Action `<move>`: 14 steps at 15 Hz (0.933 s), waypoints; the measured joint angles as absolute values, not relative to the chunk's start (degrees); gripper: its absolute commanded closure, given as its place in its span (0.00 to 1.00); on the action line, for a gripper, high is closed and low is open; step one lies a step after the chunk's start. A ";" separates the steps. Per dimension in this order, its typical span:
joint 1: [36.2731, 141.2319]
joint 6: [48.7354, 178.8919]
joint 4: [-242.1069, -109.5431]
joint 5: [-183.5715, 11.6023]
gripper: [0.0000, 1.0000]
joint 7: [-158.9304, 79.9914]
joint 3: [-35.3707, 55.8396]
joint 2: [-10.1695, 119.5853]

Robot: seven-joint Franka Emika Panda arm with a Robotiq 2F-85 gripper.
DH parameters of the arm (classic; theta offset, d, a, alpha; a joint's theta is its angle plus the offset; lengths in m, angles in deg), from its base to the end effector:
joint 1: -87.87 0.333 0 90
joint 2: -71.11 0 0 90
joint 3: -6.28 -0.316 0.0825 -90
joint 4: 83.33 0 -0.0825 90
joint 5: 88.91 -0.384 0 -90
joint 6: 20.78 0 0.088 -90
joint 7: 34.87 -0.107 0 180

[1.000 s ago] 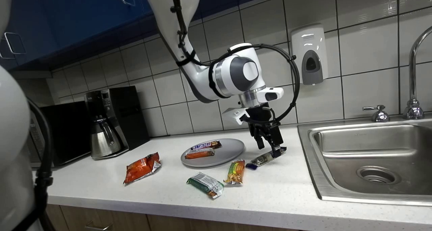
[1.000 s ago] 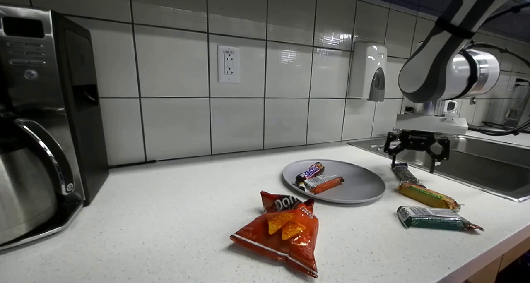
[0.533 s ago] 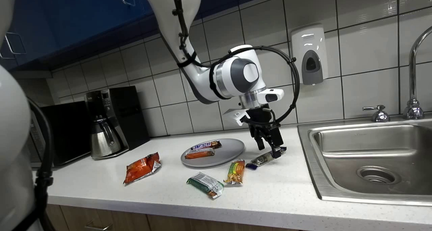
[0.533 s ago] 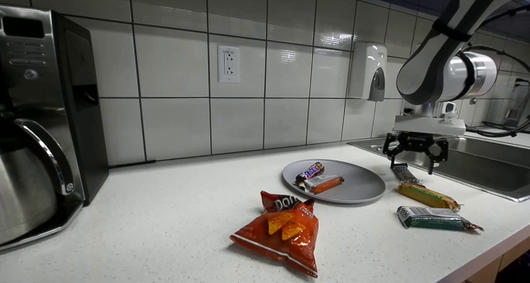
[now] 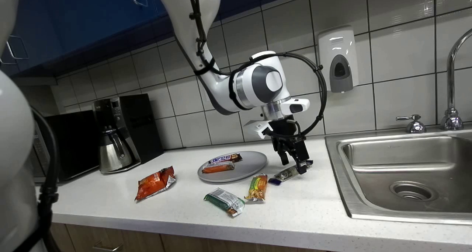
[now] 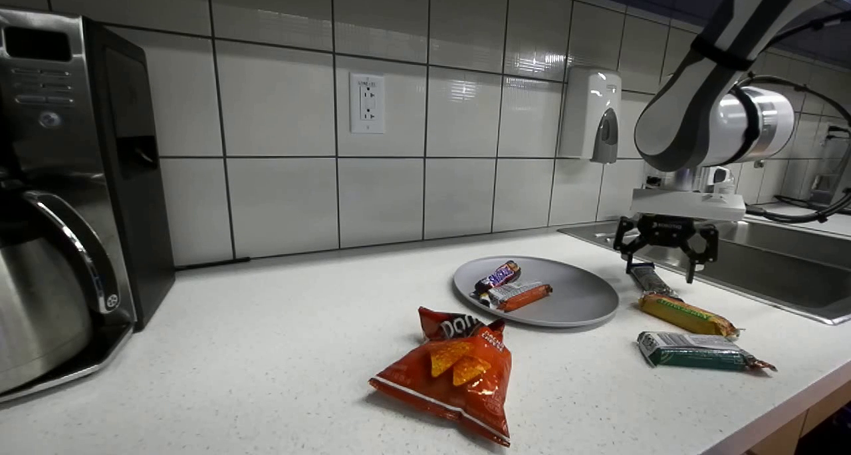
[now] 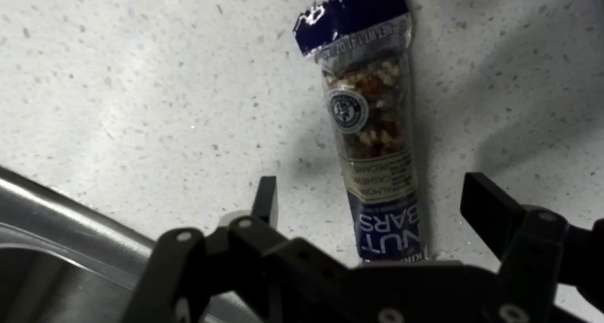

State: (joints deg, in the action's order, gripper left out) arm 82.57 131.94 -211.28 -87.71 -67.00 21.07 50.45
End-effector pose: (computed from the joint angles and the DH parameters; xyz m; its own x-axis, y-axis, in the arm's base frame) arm 0.5219 -0.1916 0.2208 0.6393 -0.7592 0.1219 -0.7676 -0.6395 0.0428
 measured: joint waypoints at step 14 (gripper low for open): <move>82.75 131.94 -210.53 -89.23 0.92 -65.77 20.69 50.13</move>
